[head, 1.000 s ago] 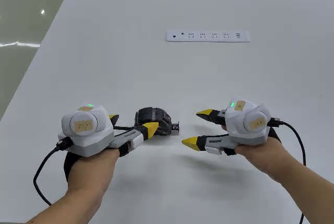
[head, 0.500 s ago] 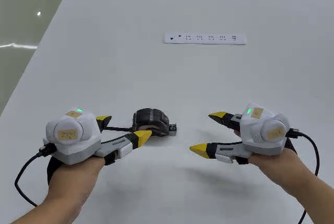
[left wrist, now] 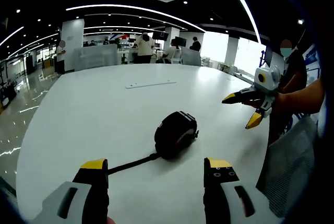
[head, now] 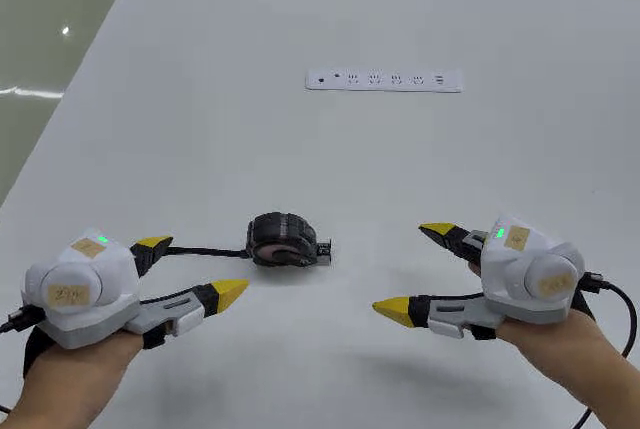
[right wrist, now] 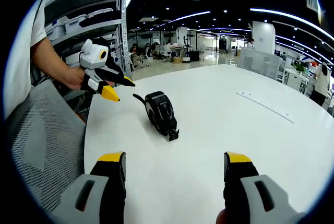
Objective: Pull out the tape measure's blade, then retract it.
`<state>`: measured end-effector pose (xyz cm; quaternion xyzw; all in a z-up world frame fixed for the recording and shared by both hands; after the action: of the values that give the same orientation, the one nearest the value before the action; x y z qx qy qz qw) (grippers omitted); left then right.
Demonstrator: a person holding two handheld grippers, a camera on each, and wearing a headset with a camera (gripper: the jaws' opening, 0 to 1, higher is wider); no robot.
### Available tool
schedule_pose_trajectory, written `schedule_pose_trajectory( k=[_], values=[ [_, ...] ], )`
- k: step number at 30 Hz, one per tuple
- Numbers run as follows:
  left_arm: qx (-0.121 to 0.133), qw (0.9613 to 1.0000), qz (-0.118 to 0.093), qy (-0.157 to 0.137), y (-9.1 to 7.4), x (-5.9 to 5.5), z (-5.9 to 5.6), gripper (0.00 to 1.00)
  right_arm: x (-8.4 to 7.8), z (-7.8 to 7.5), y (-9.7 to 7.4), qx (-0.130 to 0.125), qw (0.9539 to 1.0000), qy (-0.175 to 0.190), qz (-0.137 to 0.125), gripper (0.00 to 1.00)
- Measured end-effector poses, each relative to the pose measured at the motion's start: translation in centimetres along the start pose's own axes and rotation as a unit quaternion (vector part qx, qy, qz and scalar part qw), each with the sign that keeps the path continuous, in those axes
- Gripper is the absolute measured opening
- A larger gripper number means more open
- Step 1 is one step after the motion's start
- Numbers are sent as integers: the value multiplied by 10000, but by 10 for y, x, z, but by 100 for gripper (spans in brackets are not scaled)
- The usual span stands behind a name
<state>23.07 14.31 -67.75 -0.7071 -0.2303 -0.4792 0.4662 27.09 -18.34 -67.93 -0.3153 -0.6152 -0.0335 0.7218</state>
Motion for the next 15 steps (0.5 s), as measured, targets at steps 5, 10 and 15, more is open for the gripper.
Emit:
schedule_pose_trajectory(
  k=[5,10,15],
  values=[
    [40,9999,89,83,-10,-4,7,73,-2,-4,-12,-209,9997,111,-41,76],
    [-94,9999,47,8,-19,-5,9,77,-2,-4,-23,-387,9990,176,-114,78],
    [-136,9998,-66,-140,-26,-5,13,82,-5,-4,-31,-500,9983,264,-124,82]
  ],
)
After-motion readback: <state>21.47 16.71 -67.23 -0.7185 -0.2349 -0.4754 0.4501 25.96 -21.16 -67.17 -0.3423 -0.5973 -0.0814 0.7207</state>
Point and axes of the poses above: the centre of the closed fingertips' face, and the gripper's own axes: y roughly forward along the fingers, z roughly to its left, x roughly out of its top, the point moved 8 cm from there along -y, roughly backward along the fingers, and after that the axes turned 5 degrees about -z, right-handed, at the moved point
